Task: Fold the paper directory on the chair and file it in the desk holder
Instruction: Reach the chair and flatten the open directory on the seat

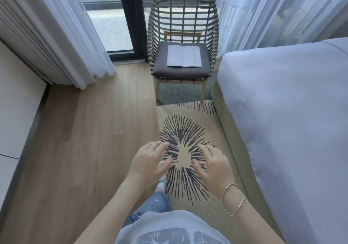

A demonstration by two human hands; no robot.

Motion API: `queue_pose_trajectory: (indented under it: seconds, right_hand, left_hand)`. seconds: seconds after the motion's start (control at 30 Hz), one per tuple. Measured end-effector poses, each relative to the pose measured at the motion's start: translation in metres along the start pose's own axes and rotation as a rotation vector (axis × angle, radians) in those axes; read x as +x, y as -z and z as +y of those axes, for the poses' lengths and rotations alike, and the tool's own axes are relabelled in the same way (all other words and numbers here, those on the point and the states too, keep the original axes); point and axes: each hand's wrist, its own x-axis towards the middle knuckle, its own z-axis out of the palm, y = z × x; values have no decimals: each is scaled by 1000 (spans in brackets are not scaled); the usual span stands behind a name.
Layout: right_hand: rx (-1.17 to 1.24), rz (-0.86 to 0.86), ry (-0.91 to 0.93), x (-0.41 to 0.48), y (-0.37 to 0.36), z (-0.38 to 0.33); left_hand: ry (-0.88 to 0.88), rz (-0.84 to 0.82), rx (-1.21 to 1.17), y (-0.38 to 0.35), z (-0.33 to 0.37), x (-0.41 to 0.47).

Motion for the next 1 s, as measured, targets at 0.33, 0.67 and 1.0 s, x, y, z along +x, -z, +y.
queue_pose_trajectory:
  seconds: [0.33,0.67,1.0]
  right_hand:
    - [30,48,-32,203,12,-6]
    - [26,116,-74,376,40,15]
    - [13,11,-83,563,65,100]
  left_hand:
    - [-53,15,-23,39,-69,196]
    - [-100,-5,-34,59,-99,376]
    - [32,-46,-35,38,-102,559]
